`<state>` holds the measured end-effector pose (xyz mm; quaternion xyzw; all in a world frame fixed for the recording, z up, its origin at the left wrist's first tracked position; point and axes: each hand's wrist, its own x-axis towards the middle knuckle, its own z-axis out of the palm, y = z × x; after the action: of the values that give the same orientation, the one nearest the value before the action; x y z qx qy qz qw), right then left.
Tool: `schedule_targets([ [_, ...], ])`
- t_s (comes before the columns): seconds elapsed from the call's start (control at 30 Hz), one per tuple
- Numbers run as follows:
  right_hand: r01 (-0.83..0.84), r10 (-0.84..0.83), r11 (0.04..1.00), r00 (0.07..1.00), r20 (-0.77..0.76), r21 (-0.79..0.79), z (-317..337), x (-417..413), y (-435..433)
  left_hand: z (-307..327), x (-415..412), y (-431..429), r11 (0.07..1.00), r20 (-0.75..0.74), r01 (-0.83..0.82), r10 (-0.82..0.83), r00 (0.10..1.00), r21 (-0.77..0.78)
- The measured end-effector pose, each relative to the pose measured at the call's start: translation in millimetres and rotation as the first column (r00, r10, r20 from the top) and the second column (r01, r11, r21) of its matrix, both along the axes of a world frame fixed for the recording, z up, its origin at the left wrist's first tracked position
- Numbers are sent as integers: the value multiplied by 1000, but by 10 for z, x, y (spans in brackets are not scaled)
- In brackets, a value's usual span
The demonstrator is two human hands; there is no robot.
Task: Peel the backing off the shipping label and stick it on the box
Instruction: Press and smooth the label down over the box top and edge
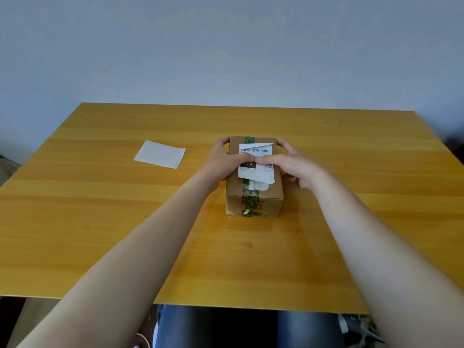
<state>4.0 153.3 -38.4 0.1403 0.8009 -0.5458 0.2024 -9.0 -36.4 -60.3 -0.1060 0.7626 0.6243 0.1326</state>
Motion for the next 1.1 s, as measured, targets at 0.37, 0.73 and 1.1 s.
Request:
schedule_targets([
  [0.37,19,-19,1000,999,-34,14,-23,-163,-32,-43,-163,65,996,51,-92,92,994,-11],
  [0.73,37,-37,999,999,-15,18,-16,-251,-53,-13,-259,156,985,75,-85,96,993,-149],
  [1.1,29,-30,998,999,23,48,-10,-407,-84,124,-322,225,964,108,-45,76,991,-263],
])
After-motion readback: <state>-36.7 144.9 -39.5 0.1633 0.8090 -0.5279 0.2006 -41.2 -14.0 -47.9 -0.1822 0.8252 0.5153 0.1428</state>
